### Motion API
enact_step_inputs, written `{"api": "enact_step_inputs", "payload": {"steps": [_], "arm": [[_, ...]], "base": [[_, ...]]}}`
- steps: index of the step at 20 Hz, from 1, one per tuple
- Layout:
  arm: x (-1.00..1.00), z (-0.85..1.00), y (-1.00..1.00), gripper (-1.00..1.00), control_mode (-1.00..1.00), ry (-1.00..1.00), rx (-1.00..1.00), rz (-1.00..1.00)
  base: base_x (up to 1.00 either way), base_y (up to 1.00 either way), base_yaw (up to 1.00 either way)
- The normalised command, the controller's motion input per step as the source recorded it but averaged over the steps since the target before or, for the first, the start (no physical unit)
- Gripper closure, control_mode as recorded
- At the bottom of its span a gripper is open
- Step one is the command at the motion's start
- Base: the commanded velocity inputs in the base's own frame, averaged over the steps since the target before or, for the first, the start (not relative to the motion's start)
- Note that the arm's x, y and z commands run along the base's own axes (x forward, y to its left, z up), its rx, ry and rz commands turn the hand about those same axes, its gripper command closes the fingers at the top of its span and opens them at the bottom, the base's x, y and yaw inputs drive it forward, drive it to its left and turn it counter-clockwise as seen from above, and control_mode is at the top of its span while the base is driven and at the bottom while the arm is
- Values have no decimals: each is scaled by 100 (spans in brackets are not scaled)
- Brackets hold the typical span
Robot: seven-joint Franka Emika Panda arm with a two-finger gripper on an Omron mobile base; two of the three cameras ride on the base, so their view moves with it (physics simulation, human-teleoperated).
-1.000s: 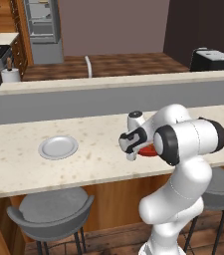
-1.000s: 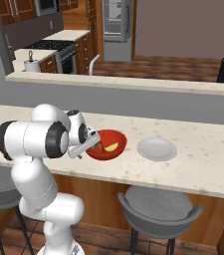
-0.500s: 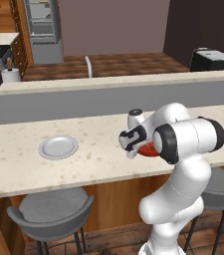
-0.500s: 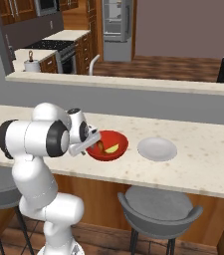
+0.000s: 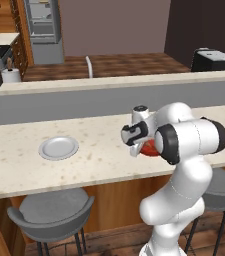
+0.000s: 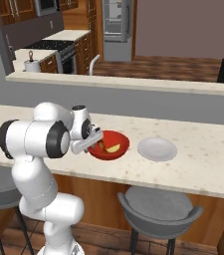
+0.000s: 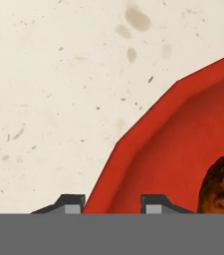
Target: Pick the chicken drumstick and lemon wedge from their plates and place them in the bowl. Then put the bowl in the fridge.
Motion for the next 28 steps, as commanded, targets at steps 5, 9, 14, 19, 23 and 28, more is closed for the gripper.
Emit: {"api": "enact_step_inputs", "payload": {"steps": [5, 9, 14, 19, 23, 28], "arm": [[-35, 46, 8, 100, -100, 0, 17, 0], [-48, 53, 18, 100, -100, 0, 9, 0], [-54, 49, 14, 100, -100, 0, 1, 0], [-53, 46, 16, 100, -100, 0, -2, 0], [-58, 46, 12, 100, -100, 0, -7, 0], [-59, 32, 7, 100, -100, -1, -12, 0]], "base": [[0, 0, 0], [0, 0, 0], [0, 0, 0], [0, 0, 0], [0, 0, 0], [0, 0, 0]]}}
